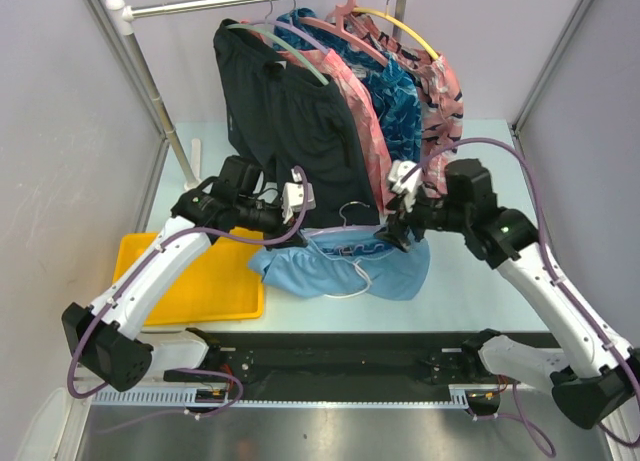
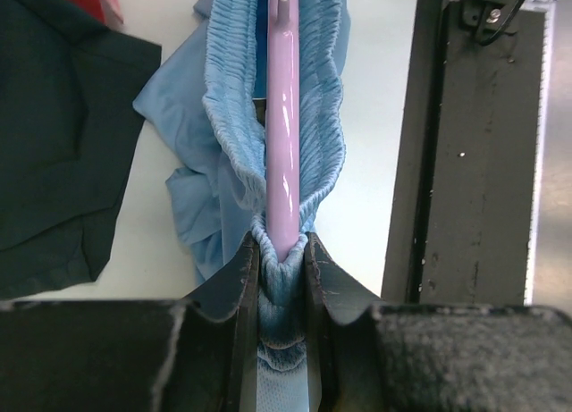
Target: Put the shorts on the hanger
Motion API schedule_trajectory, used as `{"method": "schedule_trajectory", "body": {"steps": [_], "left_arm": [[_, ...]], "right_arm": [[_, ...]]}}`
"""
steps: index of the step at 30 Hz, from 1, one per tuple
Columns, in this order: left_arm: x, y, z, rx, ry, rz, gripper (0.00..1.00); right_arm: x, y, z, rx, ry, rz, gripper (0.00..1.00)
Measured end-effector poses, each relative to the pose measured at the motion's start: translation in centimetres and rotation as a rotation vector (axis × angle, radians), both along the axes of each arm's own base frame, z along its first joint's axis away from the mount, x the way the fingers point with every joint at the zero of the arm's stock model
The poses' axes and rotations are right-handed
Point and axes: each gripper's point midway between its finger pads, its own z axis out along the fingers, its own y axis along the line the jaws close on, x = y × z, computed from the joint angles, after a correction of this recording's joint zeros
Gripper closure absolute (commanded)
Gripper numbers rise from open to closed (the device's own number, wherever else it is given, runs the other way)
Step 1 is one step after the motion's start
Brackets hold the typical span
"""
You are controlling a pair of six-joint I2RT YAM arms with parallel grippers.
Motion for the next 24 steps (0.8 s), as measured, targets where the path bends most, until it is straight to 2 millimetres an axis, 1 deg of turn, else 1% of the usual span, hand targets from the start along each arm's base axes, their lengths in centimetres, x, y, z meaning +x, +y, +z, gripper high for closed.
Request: {"method": "schedule_trajectory", "body": {"steps": [2, 4, 6, 7, 8, 10, 12, 15, 16, 17, 18, 20, 21, 23, 24], "left_arm": [[-0.1, -0.2, 0.4, -0.015, 0.004, -0.007, 1.00], [-0.2, -0.4, 0.8, -0.033, 0.005, -0.010, 1.00], [-0.3, -0.5, 1.0, -0.044, 0.008, -0.013, 1.00], [-0.5, -0.6, 1.3, -0.054, 0.013, -0.013, 1.00], [-0.5, -0.6, 1.6, -0.064, 0.009, -0.012, 1.00], [-0.7, -0.7, 2.2, -0.086, -0.003, -0.016, 1.00], [-1.0, -0.8, 2.9, -0.110, -0.017, -0.022, 1.00], [-1.5, -0.8, 3.3, -0.136, -0.025, -0.026, 1.00], [-1.7, -0.8, 3.3, -0.142, -0.025, -0.028, 1.00], [-1.9, -0.8, 3.3, -0.151, -0.026, -0.031, 1.00], [-2.1, -0.8, 3.2, -0.156, -0.022, -0.031, 1.00], [-2.3, -0.7, 3.2, -0.164, -0.022, -0.032, 1.00], [-2.1, -0.7, 3.3, -0.169, -0.034, -0.029, 0.99], [-2.0, -0.7, 3.3, -0.175, -0.038, -0.028, 0.85], [-2.1, -0.7, 3.3, -0.176, -0.039, -0.029, 0.77]], "right_arm": [[-0.9, 2.0, -0.1, -0.006, -0.023, 0.078, 0.34], [-1.9, 4.1, -0.8, -0.031, -0.047, 0.162, 0.38], [-2.4, 5.3, -1.4, -0.060, -0.066, 0.202, 0.43], [-2.4, 5.7, -1.6, -0.069, -0.078, 0.210, 0.48], [-2.2, 6.1, -1.7, -0.080, -0.095, 0.212, 0.50], [-2.0, 6.6, -2.0, -0.093, -0.110, 0.209, 0.56], [-1.7, 6.8, -2.1, -0.103, -0.125, 0.203, 0.58], [-1.5, 7.0, -1.9, -0.112, -0.154, 0.199, 0.67], [-1.5, 7.0, -1.9, -0.114, -0.157, 0.198, 0.73], [-1.4, 7.0, -2.0, -0.120, -0.161, 0.196, 0.76], [-1.4, 7.0, -2.0, -0.124, -0.168, 0.199, 0.86], [-1.5, 7.0, -2.1, -0.135, -0.181, 0.210, 1.00], [-1.8, 7.0, -2.3, -0.146, -0.181, 0.225, 1.00], [-2.1, 6.9, -2.6, -0.158, -0.176, 0.238, 1.00], [-2.1, 6.9, -2.6, -0.162, -0.182, 0.241, 1.00]]}}
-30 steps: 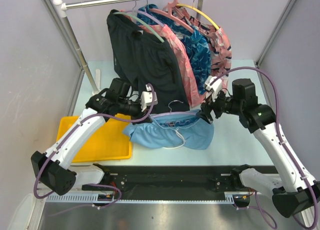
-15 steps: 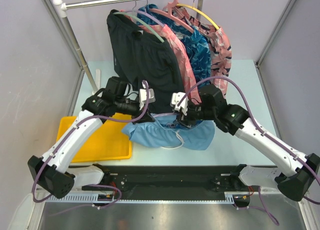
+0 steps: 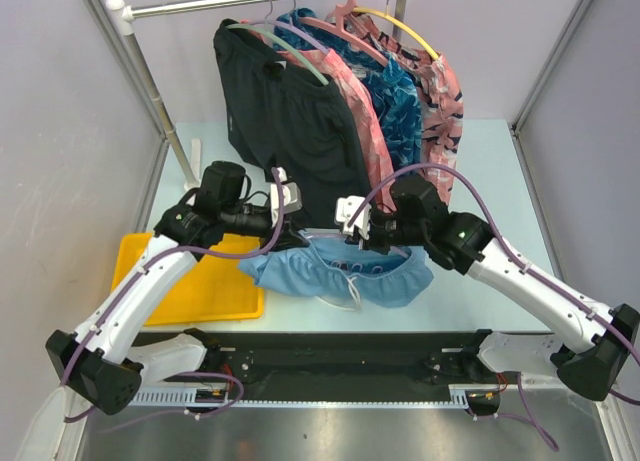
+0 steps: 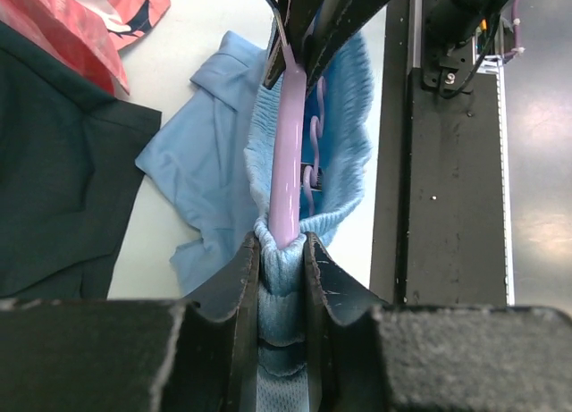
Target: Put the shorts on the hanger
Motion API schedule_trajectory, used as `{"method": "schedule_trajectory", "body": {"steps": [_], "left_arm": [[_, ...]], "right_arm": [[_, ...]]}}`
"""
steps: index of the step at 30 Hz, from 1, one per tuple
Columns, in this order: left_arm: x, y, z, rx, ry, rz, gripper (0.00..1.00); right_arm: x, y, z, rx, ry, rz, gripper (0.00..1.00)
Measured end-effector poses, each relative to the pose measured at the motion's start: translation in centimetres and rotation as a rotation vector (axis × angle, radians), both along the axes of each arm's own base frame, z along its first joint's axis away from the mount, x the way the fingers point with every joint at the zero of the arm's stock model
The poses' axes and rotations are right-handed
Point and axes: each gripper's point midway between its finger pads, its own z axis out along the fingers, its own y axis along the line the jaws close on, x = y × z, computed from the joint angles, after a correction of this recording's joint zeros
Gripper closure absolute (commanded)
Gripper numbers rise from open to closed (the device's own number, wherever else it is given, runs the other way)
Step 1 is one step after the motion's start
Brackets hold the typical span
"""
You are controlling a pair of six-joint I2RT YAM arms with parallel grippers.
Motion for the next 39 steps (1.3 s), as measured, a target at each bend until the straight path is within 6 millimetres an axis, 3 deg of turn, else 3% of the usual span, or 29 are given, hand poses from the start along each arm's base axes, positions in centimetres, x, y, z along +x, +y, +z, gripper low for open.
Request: {"method": "schedule_trajectory", "body": {"steps": [1, 3, 8, 12, 15, 17, 21, 24, 27, 35, 39], "left_arm": [[0.0, 0.0, 0.0, -0.001, -0.003, 0.001, 0.60], [0.2, 0.0, 0.1, 0.000, -0.012, 0.010, 0.44], [0.4, 0.4, 0.9, 0.012, -0.045, 0.031, 0.32], [1.1, 0.1, 3.8, 0.001, -0.120, 0.046, 0.33], [0.9, -1.8, 6.3, -0.007, -0.193, 0.002, 0.41], [0.4, -3.4, 6.6, -0.003, -0.207, -0.040, 0.45], [0.1, -5.2, 4.1, 0.070, -0.168, -0.086, 0.67], [0.7, -5.0, 1.5, 0.158, -0.139, -0.088, 0.72], [0.7, -4.1, 0.7, 0.201, -0.160, -0.095, 0.75], [1.2, -0.6, -0.6, 0.256, -0.169, -0.058, 0.74], [1.0, 0.1, -0.9, 0.267, -0.166, -0.070, 0.52]], "right_arm": [[0.1, 0.0, 0.1, -0.001, -0.010, 0.001, 1.00], [0.2, -0.1, 0.3, -0.003, -0.031, 0.003, 1.00], [0.9, -1.1, 0.2, -0.042, -0.077, -0.028, 1.00], [0.9, -1.6, 0.6, -0.063, -0.124, -0.031, 1.00], [0.6, -1.7, 0.9, -0.075, -0.155, -0.021, 1.00], [0.4, -1.6, 1.0, -0.080, -0.169, -0.014, 1.00], [0.3, -1.5, 1.0, -0.096, -0.191, -0.012, 1.00], [0.4, -1.7, 1.1, -0.104, -0.205, -0.023, 1.00], [0.4, -2.3, 0.5, -0.141, -0.201, -0.037, 1.00], [0.1, -2.9, 0.7, -0.149, -0.210, -0.039, 1.00], [0.0, -2.8, 0.7, -0.148, -0.211, -0.032, 1.00]]}}
